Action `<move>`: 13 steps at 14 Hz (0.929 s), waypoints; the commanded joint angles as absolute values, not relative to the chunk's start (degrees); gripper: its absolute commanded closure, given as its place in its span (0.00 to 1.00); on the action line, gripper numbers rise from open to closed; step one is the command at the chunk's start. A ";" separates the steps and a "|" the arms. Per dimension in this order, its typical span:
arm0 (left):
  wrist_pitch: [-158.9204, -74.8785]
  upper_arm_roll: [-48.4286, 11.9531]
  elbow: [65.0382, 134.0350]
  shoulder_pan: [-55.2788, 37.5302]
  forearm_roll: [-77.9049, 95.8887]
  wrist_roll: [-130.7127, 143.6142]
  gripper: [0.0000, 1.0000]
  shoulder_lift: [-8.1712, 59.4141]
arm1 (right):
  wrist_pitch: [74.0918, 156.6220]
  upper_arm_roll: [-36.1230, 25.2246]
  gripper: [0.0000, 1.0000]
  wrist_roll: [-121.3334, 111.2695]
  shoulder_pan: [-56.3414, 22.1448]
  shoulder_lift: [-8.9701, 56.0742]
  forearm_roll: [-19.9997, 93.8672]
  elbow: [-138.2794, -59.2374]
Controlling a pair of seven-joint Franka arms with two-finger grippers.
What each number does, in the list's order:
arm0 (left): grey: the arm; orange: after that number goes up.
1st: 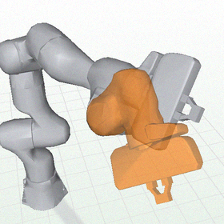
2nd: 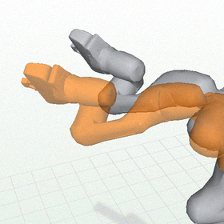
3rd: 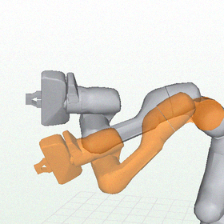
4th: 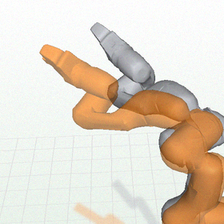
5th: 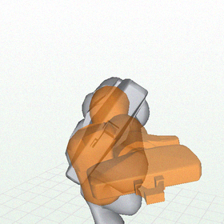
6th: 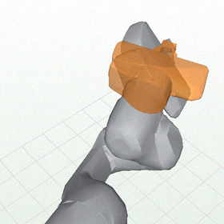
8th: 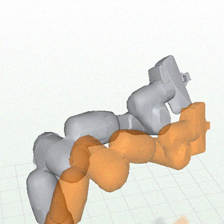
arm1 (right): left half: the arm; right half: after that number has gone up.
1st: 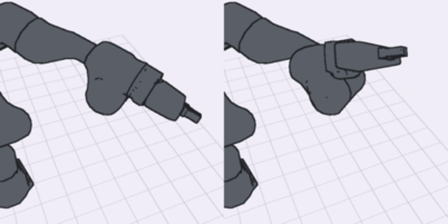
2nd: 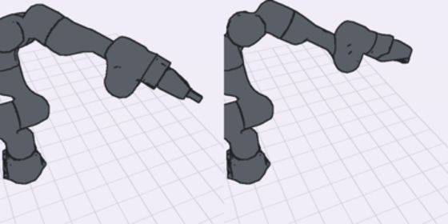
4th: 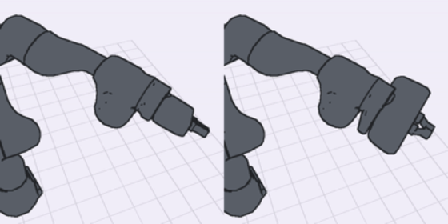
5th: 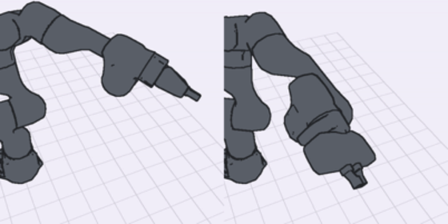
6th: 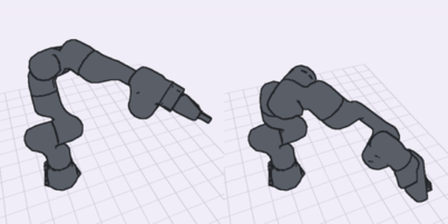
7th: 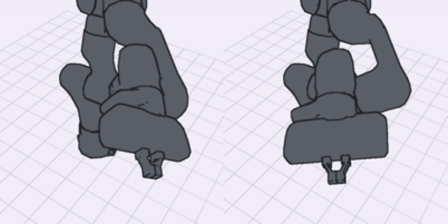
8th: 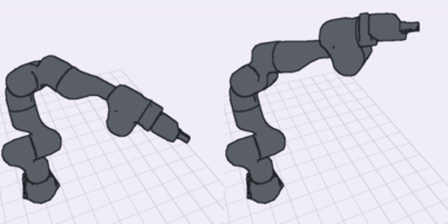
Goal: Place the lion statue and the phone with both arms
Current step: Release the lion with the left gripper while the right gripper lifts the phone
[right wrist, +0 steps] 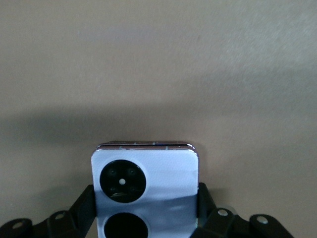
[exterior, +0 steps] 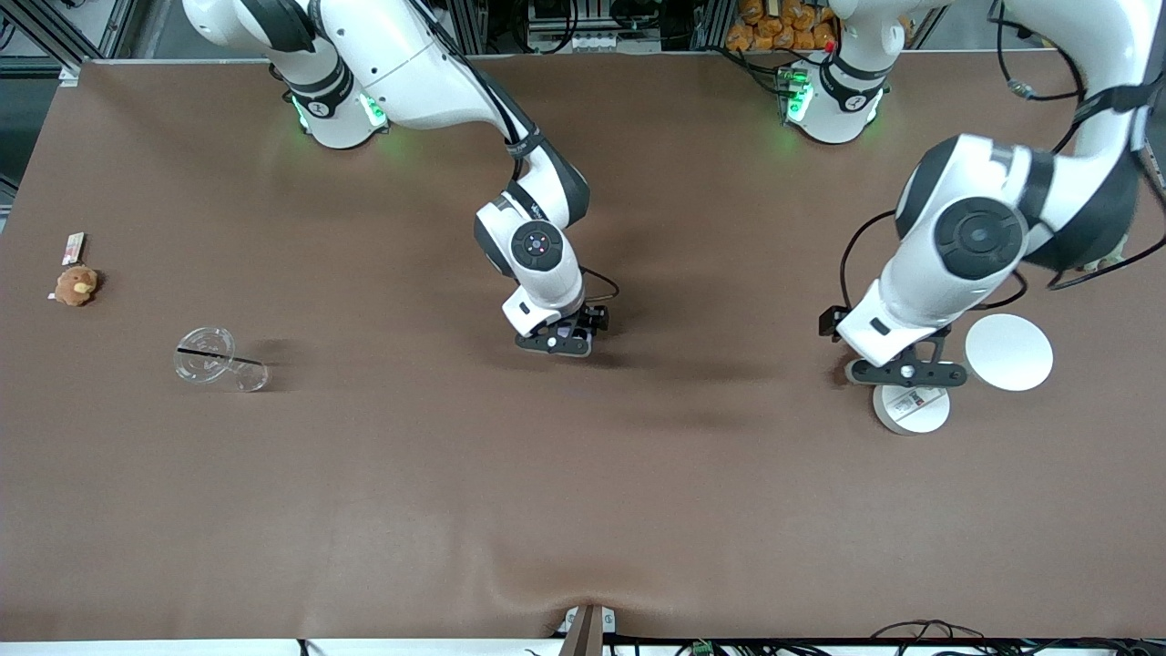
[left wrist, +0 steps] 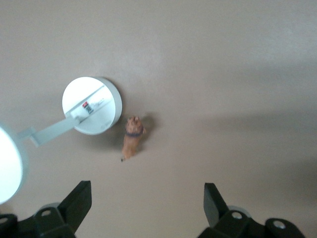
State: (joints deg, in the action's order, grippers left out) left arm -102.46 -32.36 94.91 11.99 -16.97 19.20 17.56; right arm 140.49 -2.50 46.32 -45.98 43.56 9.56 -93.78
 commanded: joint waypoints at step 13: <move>-87.98 -32.78 81.30 19.86 -6.86 18.55 0.00 8.62 | 117.96 -9.05 0.76 9.01 -15.85 27.69 8.61 -93.69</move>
